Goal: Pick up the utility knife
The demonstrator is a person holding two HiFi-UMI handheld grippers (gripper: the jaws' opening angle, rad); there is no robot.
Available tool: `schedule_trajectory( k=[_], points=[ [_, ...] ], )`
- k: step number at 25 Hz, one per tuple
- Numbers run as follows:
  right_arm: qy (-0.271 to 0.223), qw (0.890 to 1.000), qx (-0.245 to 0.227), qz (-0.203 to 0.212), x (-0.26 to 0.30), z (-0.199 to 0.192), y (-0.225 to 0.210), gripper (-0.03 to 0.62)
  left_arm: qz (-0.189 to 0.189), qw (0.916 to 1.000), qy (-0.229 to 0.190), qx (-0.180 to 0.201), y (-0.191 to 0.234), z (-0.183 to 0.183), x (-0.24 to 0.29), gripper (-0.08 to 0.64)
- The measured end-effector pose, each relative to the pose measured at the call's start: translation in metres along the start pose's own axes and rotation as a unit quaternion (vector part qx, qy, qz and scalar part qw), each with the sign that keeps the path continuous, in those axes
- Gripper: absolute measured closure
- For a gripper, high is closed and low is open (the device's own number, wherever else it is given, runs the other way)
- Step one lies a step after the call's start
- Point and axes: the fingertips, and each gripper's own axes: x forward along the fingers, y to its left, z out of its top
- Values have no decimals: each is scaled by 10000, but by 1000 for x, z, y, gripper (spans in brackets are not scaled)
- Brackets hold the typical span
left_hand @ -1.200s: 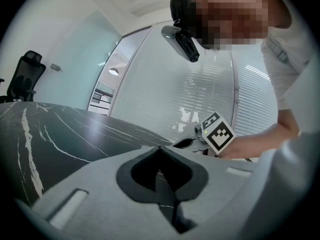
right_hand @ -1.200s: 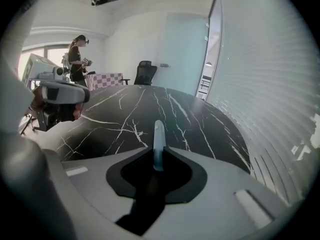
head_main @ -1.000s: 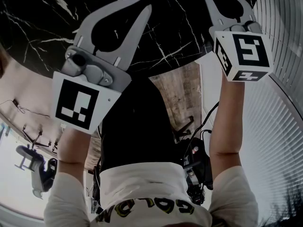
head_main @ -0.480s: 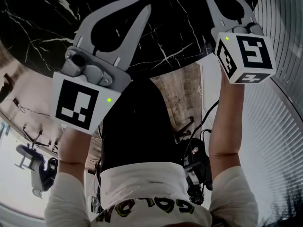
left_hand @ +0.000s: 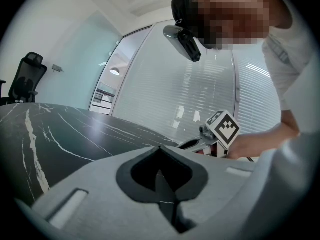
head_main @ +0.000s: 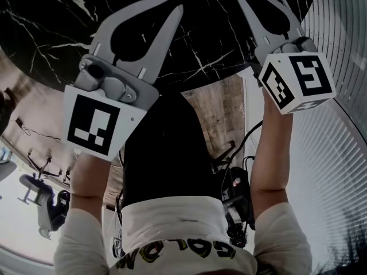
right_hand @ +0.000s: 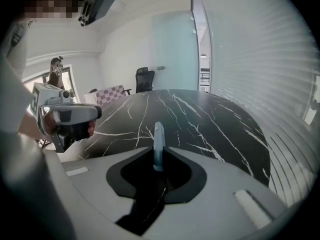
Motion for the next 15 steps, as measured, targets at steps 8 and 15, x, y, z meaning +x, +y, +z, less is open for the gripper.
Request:
schedule_trajectory(
  k=[8, 15],
  points=[
    [85, 10000, 27, 18, 1, -6, 0, 525, -5, 10000, 21, -1, -3, -2, -1, 560],
    [202, 9995, -245, -10, 5, -4, -2, 515, -3, 10000, 15, 9, -4, 1, -1, 559]
  ],
)
